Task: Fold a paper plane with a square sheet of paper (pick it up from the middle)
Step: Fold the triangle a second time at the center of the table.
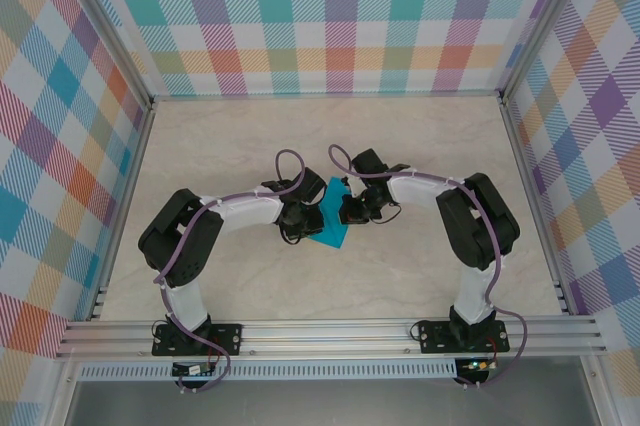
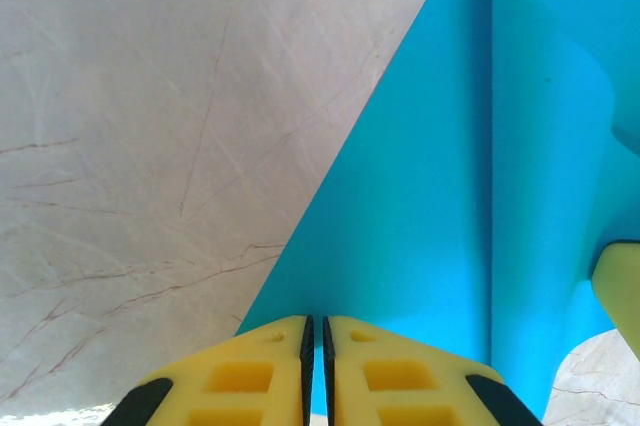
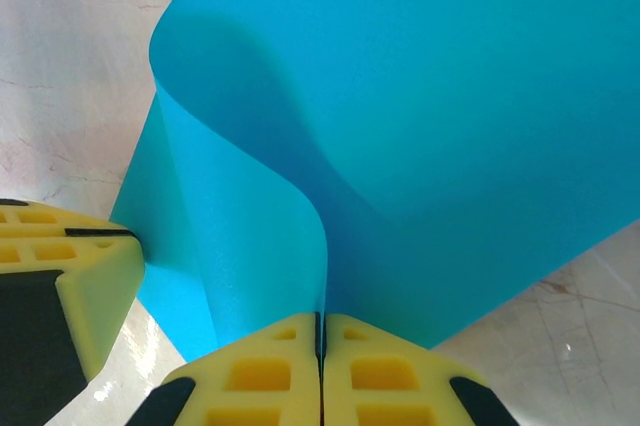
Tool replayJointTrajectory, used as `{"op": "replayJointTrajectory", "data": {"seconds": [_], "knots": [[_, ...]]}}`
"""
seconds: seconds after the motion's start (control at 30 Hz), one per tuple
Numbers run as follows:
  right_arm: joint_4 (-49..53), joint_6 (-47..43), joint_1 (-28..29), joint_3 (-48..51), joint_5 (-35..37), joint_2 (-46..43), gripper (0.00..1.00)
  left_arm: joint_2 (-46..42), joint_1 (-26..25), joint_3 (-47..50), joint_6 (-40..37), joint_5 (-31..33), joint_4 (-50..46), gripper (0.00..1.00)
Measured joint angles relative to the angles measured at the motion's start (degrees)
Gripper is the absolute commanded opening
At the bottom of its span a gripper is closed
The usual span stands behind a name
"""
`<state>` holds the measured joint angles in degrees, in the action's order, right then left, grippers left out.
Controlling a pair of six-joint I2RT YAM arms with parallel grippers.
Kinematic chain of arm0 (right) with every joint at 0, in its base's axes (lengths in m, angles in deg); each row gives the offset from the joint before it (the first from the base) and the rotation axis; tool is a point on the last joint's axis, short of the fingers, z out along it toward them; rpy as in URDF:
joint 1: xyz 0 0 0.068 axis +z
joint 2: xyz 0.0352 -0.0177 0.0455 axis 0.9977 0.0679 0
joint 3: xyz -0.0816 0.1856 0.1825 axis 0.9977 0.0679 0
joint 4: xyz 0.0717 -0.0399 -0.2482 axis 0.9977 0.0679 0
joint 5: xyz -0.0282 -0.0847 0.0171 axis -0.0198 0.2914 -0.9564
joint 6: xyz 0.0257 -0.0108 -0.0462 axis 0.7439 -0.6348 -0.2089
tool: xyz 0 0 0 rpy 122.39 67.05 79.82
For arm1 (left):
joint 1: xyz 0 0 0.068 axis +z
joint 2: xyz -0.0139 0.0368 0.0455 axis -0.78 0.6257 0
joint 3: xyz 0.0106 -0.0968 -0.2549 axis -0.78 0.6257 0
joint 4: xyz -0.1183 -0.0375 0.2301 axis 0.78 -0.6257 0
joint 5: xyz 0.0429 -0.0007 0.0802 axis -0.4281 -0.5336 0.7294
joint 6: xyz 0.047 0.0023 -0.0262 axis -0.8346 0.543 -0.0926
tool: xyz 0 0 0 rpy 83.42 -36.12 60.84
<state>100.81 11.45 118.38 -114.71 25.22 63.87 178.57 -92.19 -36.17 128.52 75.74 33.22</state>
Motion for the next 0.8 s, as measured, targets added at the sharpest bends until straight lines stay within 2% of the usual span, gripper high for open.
{"op": "replayJointTrajectory", "data": {"seconds": [0.47, 0.8], "knots": [[0.5, -0.1, 0.0, -0.3, 0.7, 0.7, 0.07, 0.0, 0.0, 0.0, 0.0, 0.0, 0.0, 0.14], [0.7, -0.1, 0.0, -0.5, 0.7, 1.4, 0.07, -0.2, 0.0, 0.1, 0.0, -0.1, 0.3, 0.19]]}}
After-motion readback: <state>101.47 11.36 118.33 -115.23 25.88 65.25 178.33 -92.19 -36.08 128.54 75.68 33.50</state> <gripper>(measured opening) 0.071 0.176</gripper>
